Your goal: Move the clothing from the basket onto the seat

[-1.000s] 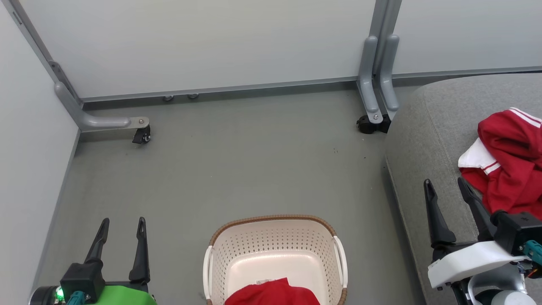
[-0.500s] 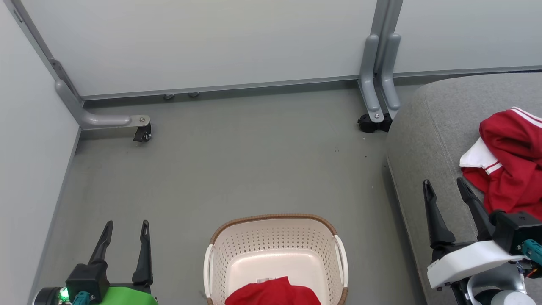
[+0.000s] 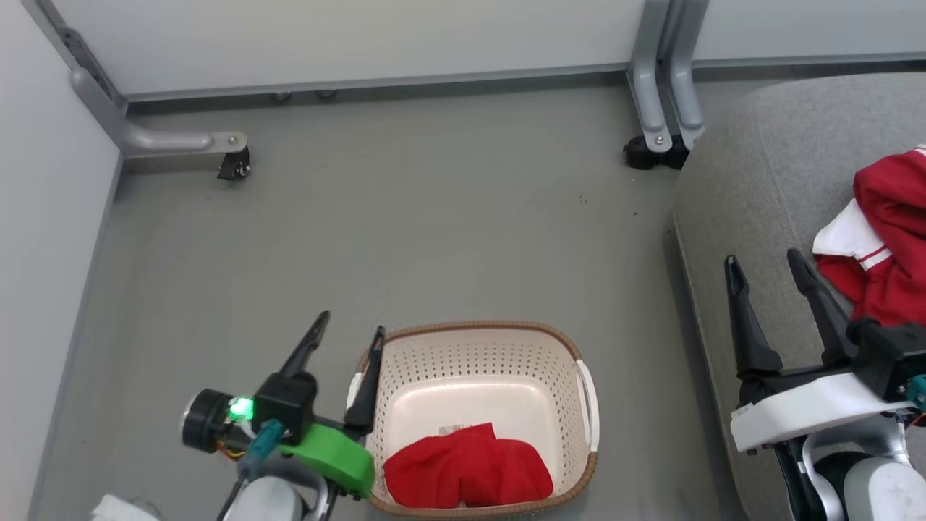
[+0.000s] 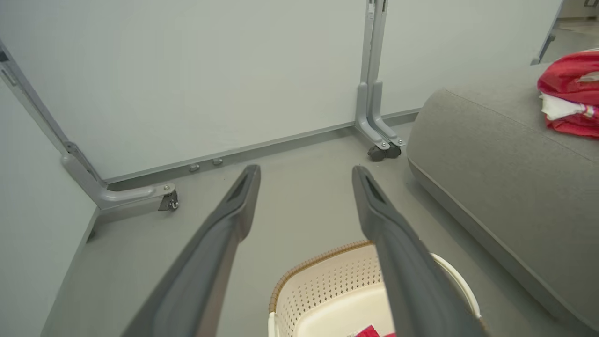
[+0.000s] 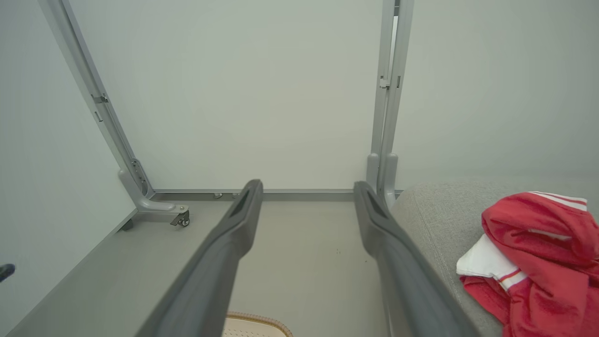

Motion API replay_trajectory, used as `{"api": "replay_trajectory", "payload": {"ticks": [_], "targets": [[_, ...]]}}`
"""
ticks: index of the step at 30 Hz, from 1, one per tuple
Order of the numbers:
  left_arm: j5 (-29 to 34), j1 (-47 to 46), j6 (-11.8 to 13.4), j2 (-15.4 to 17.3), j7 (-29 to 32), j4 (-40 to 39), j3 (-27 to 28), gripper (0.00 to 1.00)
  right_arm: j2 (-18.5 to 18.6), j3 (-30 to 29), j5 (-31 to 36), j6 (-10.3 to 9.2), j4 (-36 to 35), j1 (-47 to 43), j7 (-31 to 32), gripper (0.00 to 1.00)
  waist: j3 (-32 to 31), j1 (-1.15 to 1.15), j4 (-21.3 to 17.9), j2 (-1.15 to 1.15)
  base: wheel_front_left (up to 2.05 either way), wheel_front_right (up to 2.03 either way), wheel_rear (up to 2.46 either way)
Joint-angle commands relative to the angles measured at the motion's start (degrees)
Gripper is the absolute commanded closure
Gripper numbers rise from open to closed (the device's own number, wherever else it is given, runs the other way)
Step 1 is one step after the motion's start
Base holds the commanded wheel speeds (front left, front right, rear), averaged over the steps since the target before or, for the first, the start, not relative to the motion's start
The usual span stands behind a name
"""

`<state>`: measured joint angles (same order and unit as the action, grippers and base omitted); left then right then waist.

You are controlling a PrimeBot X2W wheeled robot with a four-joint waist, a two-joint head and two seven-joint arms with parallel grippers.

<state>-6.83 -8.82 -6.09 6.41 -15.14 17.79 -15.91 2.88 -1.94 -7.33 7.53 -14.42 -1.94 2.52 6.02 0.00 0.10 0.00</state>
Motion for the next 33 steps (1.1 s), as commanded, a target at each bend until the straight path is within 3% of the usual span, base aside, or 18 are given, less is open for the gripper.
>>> {"api": "replay_trajectory", "payload": {"ticks": [1,15,23,33], "targets": [[0.4,-2.8,-0.6,-0.7,0.0,2.4,-2.6,0.0,0.1,0.1,0.5,-0.08,-0.9,1.7,0.1,0.0,5.6,0.0,-0.4,0.0,0.0,0.0,0.0],[-6.7,-22.8,-1.4,-3.0,1.7,25.9,-23.3,0.0,0.0,0.4,0.4,-0.08,-5.0,10.3,-2.2,0.0,24.2,0.0,-4.7,0.0,0.0,0.0,0.0],[-12.1,-31.7,-1.4,-3.2,3.0,35.8,-30.8,0.0,0.0,1.7,-0.4,-0.08,-5.2,13.6,-4.5,0.0,33.6,0.0,-7.6,0.0,0.0,0.0,0.0],[-17.5,-37.6,-1.5,-2.2,6.6,43.0,-40.0,0.0,0.0,2.8,-2.5,-0.08,-3.3,15.6,-8.1,0.0,40.5,0.0,-10.6,0.0,0.0,0.0,0.0]]}}
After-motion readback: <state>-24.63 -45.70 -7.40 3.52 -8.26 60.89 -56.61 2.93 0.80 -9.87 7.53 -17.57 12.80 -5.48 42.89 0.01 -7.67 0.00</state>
